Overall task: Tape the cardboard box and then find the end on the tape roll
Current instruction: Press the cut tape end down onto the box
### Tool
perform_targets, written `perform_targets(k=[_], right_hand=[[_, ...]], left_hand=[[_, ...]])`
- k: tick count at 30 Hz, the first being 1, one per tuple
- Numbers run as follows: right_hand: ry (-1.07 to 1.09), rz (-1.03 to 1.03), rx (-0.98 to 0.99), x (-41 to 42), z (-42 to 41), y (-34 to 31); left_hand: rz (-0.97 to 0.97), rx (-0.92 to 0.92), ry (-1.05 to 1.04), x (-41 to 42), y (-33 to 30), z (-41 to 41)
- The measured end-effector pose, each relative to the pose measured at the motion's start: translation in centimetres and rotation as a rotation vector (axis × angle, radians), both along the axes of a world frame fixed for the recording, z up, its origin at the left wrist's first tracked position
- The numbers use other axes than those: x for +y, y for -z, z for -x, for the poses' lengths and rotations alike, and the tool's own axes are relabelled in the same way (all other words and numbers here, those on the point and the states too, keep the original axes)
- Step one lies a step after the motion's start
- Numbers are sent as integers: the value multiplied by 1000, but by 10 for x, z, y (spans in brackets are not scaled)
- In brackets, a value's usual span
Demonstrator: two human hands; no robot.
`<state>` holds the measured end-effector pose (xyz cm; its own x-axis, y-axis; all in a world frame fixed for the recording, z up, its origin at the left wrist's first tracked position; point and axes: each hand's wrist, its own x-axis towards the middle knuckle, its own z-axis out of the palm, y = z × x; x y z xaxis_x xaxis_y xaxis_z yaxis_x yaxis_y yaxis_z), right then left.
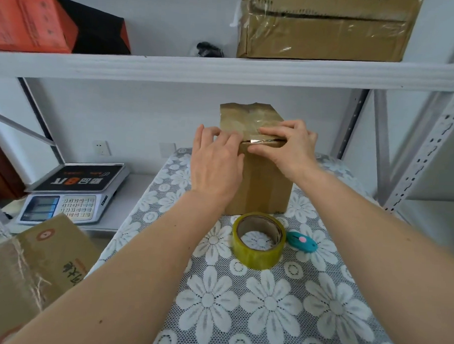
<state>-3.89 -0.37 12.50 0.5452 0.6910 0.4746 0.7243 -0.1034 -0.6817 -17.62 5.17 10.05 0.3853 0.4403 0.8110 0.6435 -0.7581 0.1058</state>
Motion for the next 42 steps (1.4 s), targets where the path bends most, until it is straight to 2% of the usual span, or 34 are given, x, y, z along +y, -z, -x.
perform_targets(k=[7, 11, 16, 23, 32, 38, 42], right_hand=[[15, -28, 20, -3, 3, 2], [-23, 27, 20, -9, 2, 0], [-107, -25, 188, -16, -4, -4], [-98, -64, 178, -13, -4, 2], [-106, -49, 152, -15, -5, 4], [-208, -47, 309, -21, -16, -7], [-205, -90, 336, -19, -15, -2]], left_hand=[[-4, 29, -33, -5, -4, -1], [-14, 62, -111, -7, -7, -3], [2, 89, -153, -9, -8, -3], [-44, 59, -177, -7, -4, -4], [12, 86, -166, -12, -6, -3], [-21, 47, -197, -12, -4, -4], [-51, 0, -176, -9, 0, -6]])
